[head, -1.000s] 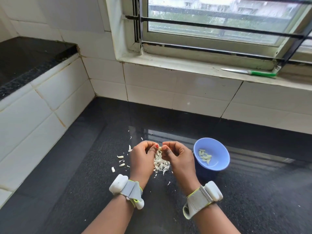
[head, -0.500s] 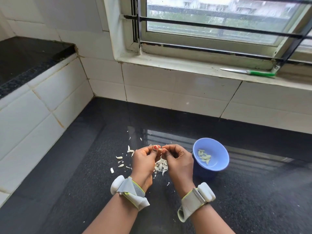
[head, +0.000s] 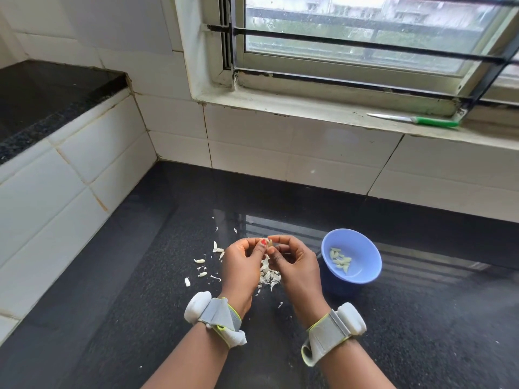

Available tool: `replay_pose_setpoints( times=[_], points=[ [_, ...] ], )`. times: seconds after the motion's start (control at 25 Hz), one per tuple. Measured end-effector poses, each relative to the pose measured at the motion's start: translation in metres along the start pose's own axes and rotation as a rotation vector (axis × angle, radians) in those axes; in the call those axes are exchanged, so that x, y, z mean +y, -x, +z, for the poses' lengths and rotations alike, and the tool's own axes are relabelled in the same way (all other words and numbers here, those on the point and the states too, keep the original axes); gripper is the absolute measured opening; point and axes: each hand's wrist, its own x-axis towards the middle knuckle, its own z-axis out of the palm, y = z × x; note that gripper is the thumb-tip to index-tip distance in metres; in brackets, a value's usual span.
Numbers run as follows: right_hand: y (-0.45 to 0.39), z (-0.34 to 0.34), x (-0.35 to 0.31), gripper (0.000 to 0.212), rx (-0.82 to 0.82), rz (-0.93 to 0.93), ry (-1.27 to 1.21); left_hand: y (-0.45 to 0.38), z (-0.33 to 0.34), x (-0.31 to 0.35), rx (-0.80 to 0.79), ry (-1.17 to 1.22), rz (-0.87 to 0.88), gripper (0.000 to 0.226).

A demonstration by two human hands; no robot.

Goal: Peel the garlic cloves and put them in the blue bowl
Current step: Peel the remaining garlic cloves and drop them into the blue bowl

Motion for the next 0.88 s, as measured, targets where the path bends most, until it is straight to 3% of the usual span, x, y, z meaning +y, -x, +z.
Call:
replay_pose_setpoints(
  times=[0.24,0.48,0.64,0.72,0.88],
  points=[
    [-0.002,-0.006,-0.005,0.007,-0.022,0.124,-0.252,-0.001,-0.006,-0.002,0.042,-0.165,0.105,0.005],
    [-0.008,-0.015,-0.002,0.012,-0.009,0.145,-0.298,0.001,-0.010,-0.006,-0.006,-0.336,0.179,0.015],
    [-0.009,-0.020,0.002,0.009,0.010,0.100,-0.197,-0.002,-0.008,-0.005,0.017,-0.291,0.168,0.009],
    [-0.011,-0.022,0.003,0.010,0.028,0.046,-0.087,-0.003,-0.005,-0.003,-0.013,-0.303,0.185,0.017],
    [-0.012,-0.024,0.002,0.019,0.015,-0.075,0.140,-0.002,-0.002,0.002,-0.079,-0.490,0.368,0.015]
  ],
)
